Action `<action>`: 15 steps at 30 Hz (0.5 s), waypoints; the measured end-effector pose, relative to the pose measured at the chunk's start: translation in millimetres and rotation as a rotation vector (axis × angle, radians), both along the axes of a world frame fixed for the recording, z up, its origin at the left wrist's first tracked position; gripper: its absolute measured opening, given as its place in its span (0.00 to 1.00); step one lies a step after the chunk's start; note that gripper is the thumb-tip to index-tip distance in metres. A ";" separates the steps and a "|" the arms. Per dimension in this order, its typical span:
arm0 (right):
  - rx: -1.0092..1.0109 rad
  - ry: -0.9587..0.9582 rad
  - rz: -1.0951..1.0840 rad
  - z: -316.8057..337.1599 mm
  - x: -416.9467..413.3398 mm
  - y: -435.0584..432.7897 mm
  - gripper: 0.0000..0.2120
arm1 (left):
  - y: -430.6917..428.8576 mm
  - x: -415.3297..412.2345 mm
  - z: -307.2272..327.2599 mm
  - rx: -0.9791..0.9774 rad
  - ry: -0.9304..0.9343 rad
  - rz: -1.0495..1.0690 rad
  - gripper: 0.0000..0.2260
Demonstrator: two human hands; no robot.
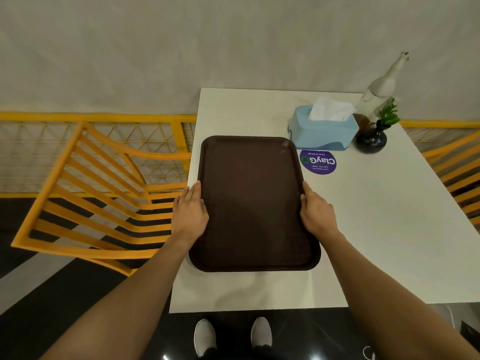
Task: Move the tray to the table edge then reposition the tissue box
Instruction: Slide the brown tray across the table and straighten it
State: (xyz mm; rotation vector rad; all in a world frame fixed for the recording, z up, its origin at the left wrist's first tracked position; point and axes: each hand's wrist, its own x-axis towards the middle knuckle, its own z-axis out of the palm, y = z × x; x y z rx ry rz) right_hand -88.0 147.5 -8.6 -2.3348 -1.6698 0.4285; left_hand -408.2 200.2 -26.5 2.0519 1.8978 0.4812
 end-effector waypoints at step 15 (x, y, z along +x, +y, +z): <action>0.032 -0.072 -0.001 -9.7 4.2 1.5 0.24 | -0.8 -0.5 2.3 -0.013 0.040 -0.004 0.24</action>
